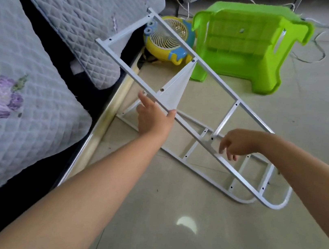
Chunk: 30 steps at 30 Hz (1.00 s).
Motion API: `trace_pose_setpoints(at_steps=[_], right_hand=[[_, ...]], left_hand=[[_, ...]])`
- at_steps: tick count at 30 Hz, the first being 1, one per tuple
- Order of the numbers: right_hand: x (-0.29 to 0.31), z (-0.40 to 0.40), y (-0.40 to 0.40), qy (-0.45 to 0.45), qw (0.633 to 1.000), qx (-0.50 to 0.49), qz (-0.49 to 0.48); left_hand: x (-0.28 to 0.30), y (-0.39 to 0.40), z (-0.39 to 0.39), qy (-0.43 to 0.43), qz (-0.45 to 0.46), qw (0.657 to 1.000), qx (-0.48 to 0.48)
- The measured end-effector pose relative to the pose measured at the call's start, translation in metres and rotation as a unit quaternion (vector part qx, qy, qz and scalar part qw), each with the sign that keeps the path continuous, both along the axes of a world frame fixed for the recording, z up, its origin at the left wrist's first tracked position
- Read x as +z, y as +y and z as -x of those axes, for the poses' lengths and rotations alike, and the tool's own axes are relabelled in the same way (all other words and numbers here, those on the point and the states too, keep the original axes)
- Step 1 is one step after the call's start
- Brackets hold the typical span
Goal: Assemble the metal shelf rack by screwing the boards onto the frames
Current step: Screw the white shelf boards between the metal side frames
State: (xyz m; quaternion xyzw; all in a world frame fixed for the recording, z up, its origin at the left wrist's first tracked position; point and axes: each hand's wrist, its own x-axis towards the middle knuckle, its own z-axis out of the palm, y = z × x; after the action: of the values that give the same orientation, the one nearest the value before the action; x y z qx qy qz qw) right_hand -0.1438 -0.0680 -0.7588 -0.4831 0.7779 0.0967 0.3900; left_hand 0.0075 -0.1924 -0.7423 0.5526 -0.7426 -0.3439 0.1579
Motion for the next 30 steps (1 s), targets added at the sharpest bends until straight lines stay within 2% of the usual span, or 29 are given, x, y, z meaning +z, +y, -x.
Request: trace_pose_setpoints(at_steps=[2,4,5,7,9,11,15,20,25,30], right_hand=[[-0.007,0.018,-0.003,0.069,0.992,-0.055,0.094],[-0.019,0.044,-0.003,0.172,0.956,-0.118,0.209],[-0.027,0.054,0.000,0.191,0.937,-0.155,0.246],[-0.040,0.064,0.003,0.185,0.914,-0.221,0.286],[-0.050,0.065,0.004,0.172,0.905,-0.245,0.301],[-0.055,0.069,0.004,0.141,0.912,-0.266,0.280],[-0.055,0.089,0.024,0.112,0.939,-0.269,0.180],[-0.045,0.100,0.049,0.101,0.947,-0.252,0.173],[-0.044,0.105,0.067,0.092,0.954,-0.234,0.161],[-0.049,0.103,0.073,0.108,0.948,-0.237,0.182]], left_hand=[[0.000,0.007,0.002,-0.013,-0.038,0.999,-0.030],[-0.001,0.016,0.006,-0.014,-0.075,0.996,-0.041],[-0.003,0.021,0.008,-0.002,-0.095,0.995,-0.039],[-0.007,0.026,0.014,0.010,-0.128,0.991,-0.024],[-0.014,0.028,0.021,0.014,-0.150,0.989,-0.003],[-0.019,0.030,0.026,0.015,-0.153,0.988,0.014],[-0.019,0.046,0.038,-0.024,-0.101,0.995,0.009],[-0.019,0.046,0.049,-0.044,-0.077,0.996,-0.012],[-0.015,0.039,0.058,-0.052,-0.011,0.997,-0.057],[-0.034,0.071,0.058,-0.072,-0.048,0.992,-0.095]])
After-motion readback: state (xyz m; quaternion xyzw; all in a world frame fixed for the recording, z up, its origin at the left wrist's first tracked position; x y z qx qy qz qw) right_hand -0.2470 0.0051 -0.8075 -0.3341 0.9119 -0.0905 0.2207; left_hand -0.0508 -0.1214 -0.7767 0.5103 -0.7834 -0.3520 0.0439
